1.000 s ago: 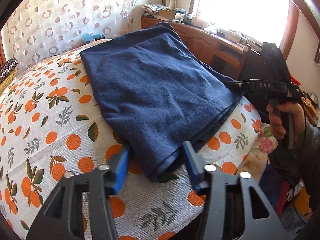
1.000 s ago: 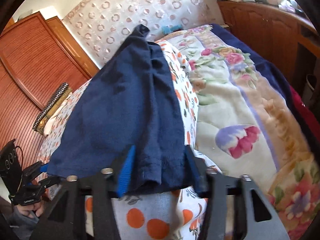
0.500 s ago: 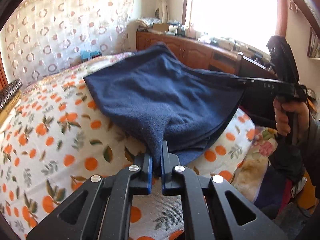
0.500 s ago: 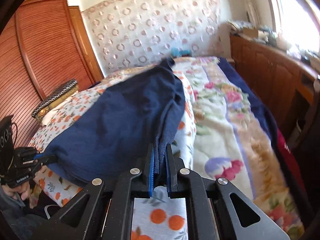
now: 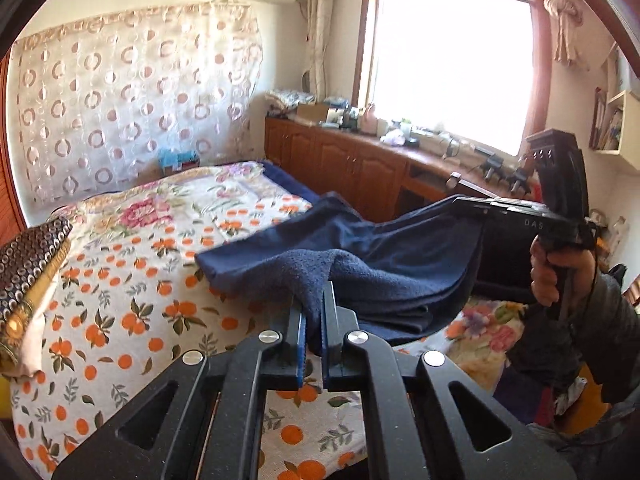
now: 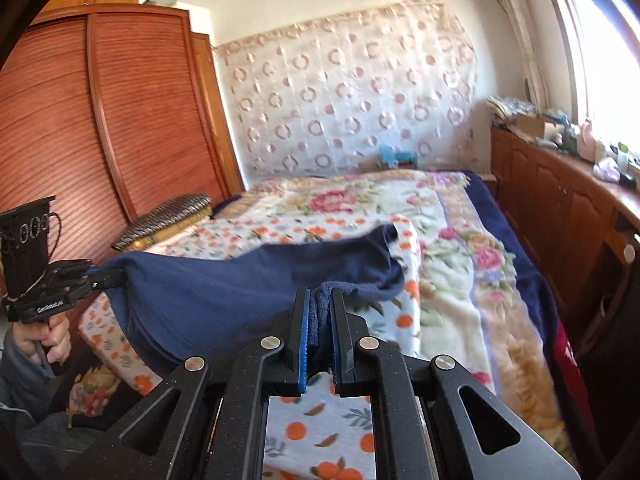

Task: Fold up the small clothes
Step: 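Lift the shirt with the left gripper and fold it over onto itself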

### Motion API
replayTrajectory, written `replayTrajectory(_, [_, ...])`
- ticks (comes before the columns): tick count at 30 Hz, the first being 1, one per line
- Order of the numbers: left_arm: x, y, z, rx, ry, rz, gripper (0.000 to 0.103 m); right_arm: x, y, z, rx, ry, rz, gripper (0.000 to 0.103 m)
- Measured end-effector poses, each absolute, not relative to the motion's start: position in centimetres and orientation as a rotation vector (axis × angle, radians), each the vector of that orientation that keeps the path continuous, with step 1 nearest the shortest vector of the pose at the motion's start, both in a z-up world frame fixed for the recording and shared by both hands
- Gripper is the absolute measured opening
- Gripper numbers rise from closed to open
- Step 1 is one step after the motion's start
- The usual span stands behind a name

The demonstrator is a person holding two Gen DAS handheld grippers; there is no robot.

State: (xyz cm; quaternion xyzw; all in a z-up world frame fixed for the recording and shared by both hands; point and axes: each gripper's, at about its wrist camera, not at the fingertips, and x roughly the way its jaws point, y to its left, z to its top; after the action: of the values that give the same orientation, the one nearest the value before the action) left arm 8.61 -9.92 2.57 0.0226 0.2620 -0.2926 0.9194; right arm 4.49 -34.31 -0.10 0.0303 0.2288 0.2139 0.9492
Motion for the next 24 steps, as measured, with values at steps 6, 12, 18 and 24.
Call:
replayTrajectory(6, [6.5, -8.7, 5.0, 0.012, 0.507, -0.646, 0.006, 1.5, -34.7, 0.6, 0.042, 0.445, 0.476, 0.008])
replayTrajectory(12, [7.0, -7.9, 4.8, 0.001, 0.521, -0.619, 0.006, 1.0, -35.6, 0.8, 0.048, 0.443, 0.467, 0.008])
replayTrajectory(18, [11.7, -8.2, 1.7, 0.008, 0.622, -0.564, 0.006, 5.5, -34.5, -0.2, 0.020, 0.474, 0.404, 0.008])
replayTrajectory(24, [17.8, -8.5, -0.5, 0.025, 0.695, -0.479, 0.006, 11.9, -33.0, -1.2, -0.002, 0.500, 0.347, 0.008])
